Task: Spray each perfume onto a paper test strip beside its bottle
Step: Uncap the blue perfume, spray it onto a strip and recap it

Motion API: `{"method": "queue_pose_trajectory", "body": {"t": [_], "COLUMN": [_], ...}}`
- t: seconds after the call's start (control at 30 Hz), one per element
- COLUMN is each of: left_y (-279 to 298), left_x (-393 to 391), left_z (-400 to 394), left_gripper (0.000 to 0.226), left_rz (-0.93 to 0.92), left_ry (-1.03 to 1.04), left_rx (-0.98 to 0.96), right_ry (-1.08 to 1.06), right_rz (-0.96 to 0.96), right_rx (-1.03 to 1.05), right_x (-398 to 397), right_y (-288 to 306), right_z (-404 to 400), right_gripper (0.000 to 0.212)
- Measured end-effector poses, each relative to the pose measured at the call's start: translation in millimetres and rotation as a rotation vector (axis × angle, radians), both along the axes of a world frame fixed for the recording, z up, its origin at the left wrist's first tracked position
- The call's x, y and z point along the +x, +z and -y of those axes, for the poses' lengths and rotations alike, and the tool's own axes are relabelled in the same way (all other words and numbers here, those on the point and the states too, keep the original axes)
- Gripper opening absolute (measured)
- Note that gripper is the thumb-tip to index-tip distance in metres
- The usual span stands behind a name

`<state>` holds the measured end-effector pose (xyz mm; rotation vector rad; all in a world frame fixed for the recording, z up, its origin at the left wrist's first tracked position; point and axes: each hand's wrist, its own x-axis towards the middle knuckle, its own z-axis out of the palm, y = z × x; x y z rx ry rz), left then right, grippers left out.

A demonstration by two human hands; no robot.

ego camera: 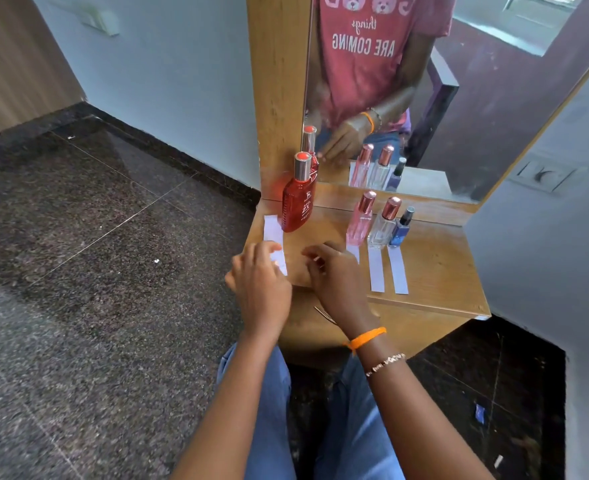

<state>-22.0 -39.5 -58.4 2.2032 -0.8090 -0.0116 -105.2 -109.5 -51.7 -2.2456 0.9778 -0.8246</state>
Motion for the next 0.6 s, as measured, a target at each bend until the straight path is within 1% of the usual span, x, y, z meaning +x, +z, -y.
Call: {"method": "queue_pose_trajectory", "body": {"t": [0.07,0.13,0.2,0.3,0.43,0.6], "left_y": [-1.5,-4.7,-7.4,-9.8,-13.3,-14.9], "left_x": [12.0,16.7,16.3,14.4,16.9,17.5], "left_z": [-3.7,-6.3,-8.3,-9.9,-11.8,-13.0], "left_gripper": [0.031,0.034,0.032,0.033,0.036,0.039], "left_rz": [-0.018,-0.010,0.013,0.055,0.057,0.055], "left_ry": [0.059,0.044,0.012,-0.003,-0.012,-0.031], "left_rx": [0.082,0.163,0.189,0.173,0.149,0.143], "right_ry": [-0.057,-0.131,-0.188,-0.266,-0.334,-0.336], "right_rz": [-0.039,-0.069,-0.076,-0.107,-0.097,-0.090], "right_rx": [0.061,0.097,0.143,0.191,0.290,0.334], "right_x": [21.6,40.7,55.3,67.4,72.4,72.3], "right_y": [0.1,1.4,2.8,3.2,5.3,5.7], "right_z": [-2.5,-2.6,-2.2,-2.6,0.7,3.4], "right_gripper": [0.009,0.014,0.020,0.024,0.017,0.016]}}
